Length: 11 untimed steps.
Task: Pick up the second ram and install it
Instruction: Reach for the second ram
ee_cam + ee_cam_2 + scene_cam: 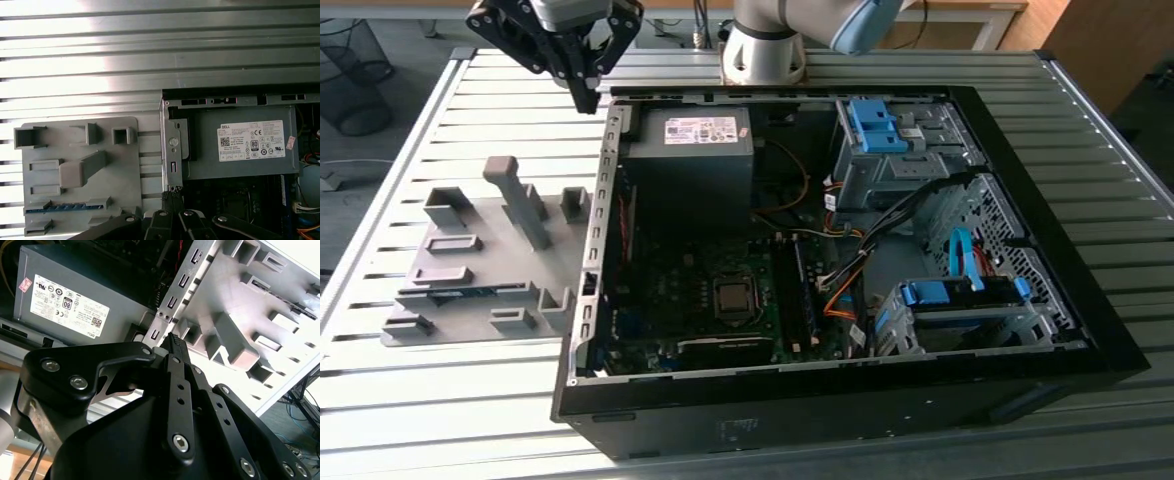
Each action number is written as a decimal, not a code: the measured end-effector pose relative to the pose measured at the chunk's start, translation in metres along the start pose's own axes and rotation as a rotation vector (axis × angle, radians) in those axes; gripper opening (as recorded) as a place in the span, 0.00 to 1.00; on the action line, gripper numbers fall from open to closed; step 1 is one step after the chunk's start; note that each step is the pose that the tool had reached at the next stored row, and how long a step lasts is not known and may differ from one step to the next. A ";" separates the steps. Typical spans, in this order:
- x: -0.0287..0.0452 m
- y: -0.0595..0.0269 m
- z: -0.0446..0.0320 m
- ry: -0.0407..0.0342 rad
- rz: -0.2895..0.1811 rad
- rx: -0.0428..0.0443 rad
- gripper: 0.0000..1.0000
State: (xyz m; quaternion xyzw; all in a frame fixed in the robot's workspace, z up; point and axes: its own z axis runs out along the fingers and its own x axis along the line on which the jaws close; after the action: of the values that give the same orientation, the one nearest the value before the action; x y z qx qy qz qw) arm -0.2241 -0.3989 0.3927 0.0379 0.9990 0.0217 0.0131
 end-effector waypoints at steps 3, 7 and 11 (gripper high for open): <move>0.0017 -0.0001 0.0000 0.0000 0.000 0.0000 0.10; 0.0040 -0.0003 -0.0001 0.0000 0.000 0.0001 0.10; 0.0063 -0.0005 -0.0001 0.0000 0.000 0.0001 0.10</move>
State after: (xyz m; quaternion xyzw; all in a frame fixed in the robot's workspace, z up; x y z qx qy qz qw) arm -0.2304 -0.3989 0.3926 0.0379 0.9990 0.0217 0.0130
